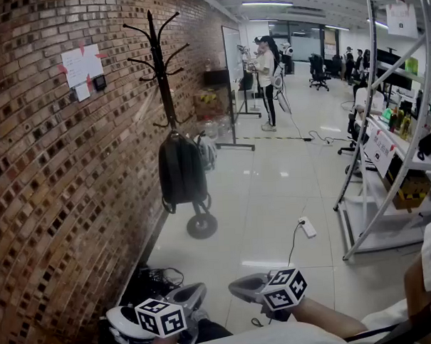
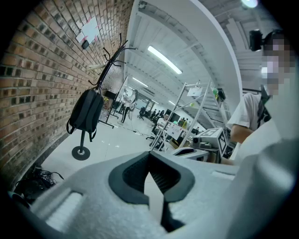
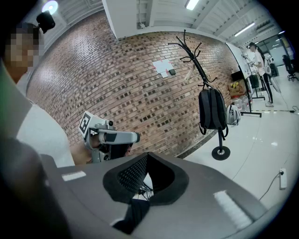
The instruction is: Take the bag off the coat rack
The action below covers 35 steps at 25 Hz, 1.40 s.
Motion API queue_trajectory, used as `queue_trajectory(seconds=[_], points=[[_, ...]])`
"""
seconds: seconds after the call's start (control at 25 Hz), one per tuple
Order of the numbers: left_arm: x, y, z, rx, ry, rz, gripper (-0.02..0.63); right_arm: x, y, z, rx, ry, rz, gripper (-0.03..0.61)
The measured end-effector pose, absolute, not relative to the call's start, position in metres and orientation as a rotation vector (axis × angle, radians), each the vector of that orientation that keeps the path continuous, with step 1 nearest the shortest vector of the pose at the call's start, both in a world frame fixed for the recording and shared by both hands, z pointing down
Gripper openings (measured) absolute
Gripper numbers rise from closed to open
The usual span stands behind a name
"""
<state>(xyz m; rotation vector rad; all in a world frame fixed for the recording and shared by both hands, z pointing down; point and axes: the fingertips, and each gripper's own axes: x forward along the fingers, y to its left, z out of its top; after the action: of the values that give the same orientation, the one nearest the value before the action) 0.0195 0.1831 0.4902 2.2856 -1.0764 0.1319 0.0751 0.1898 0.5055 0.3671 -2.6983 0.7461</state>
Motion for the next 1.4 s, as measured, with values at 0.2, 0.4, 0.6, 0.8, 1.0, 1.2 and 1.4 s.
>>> queue_trajectory(seconds=[0.2,0.4,0.6,0.8,1.0,1.2,1.4], points=[[0.005,0.126,0.504,2.281,-1.051,0.123,0.002,0.061,0.135,0.518,0.395,-2.698,0.769,-0.003],[-0.038,0.023,0.512,2.273,-1.021,0.139,0.0,0.025,0.037,0.526,0.455,-2.675,0.818,-0.003],[-0.105,-0.109,0.489,2.319,-1.003,0.17,0.0,-0.036,-0.091,0.51,0.53,-2.688,0.856,-0.003],[-0.18,-0.231,0.459,2.352,-1.042,0.162,0.002,-0.095,-0.207,0.487,0.584,-2.705,0.843,-0.003],[-0.212,-0.275,0.452,2.4,-0.969,0.153,0.002,-0.127,-0.257,0.478,0.625,-2.699,0.817,-0.003],[-0.195,-0.265,0.465,2.472,-0.951,0.183,0.002,-0.107,-0.254,0.482,0.654,-2.745,0.77,-0.003],[-0.204,-0.296,0.465,2.479,-1.012,0.192,0.002,-0.096,-0.28,0.484,0.691,-2.755,0.764,-0.003]])
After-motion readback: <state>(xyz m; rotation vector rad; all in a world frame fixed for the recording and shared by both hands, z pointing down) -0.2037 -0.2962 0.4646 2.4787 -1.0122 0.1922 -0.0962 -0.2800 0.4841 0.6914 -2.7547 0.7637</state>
